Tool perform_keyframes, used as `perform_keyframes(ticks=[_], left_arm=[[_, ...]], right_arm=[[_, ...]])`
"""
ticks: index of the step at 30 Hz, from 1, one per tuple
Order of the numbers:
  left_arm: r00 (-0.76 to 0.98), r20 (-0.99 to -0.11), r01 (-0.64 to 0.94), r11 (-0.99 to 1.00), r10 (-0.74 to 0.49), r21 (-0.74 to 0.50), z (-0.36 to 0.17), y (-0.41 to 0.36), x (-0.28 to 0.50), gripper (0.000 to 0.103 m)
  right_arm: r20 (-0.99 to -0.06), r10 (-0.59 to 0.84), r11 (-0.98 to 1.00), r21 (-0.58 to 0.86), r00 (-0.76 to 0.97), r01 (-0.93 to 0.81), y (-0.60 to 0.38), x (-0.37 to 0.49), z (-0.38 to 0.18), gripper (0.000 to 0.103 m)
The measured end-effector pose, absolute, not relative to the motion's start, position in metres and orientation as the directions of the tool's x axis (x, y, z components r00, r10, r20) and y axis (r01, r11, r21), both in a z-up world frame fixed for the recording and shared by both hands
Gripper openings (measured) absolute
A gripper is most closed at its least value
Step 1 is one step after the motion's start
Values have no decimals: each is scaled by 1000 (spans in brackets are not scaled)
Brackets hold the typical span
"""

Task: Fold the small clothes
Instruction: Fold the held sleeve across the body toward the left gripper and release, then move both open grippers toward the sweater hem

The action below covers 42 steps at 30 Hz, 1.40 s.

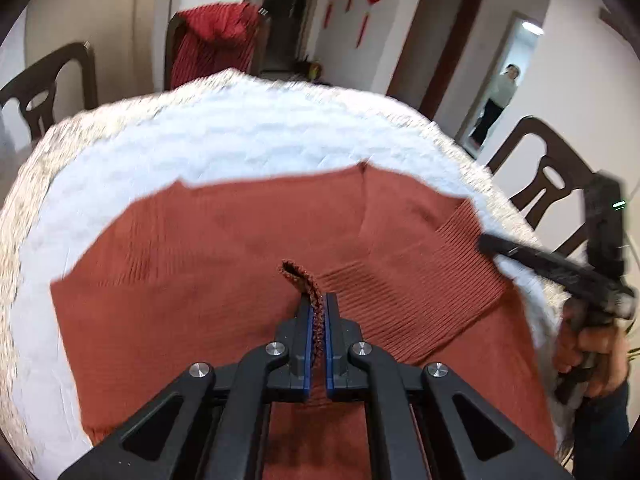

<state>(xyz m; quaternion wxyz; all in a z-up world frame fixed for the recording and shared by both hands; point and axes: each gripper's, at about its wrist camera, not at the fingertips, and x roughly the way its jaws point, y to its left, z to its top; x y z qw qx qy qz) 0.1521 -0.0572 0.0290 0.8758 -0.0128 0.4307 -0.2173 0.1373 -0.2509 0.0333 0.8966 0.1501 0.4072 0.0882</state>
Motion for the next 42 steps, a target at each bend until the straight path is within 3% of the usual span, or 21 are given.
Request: perform_keyframes(ticks=[8,12,18,25,28,31,34,42], left_arm=[[564,-709,363,898,-424,-248,44,-48,165,6],[492,-795,307,925,-354,-222,9,-45,176,7],[586,-748,278,944,-313,-177,32,-33,156,11],[573,-749,314,933,-333,-175,32,-51,167,18],[531,-784,303,936,-322,-179,11,-56,167,18],[545,-764,328,926,-345,-185,13,-51,146,18],[547,-759,352,919,-354,-176,10,-48,135,18],[570,-750,323,931,-336,-172,15,-38,129,19]], right_arm=[[-712,229,937,346,663,48,-279,136,26,15],[-713,239,931,361,659,54,-286,140,28,15],[-692,283,938,343,664,-42,-264,143,38,15],[-740,256,940,340,622,16,-271,173,18,15],[-747,215,950,310,629,44,-272,162,26,15],[-720,271,943,331,639,-27,-264,135,35,15],[-736,271,958,267,620,-102,-246,114,31,15],[-754,245,965,253,610,-74,-252,106,24,16]])
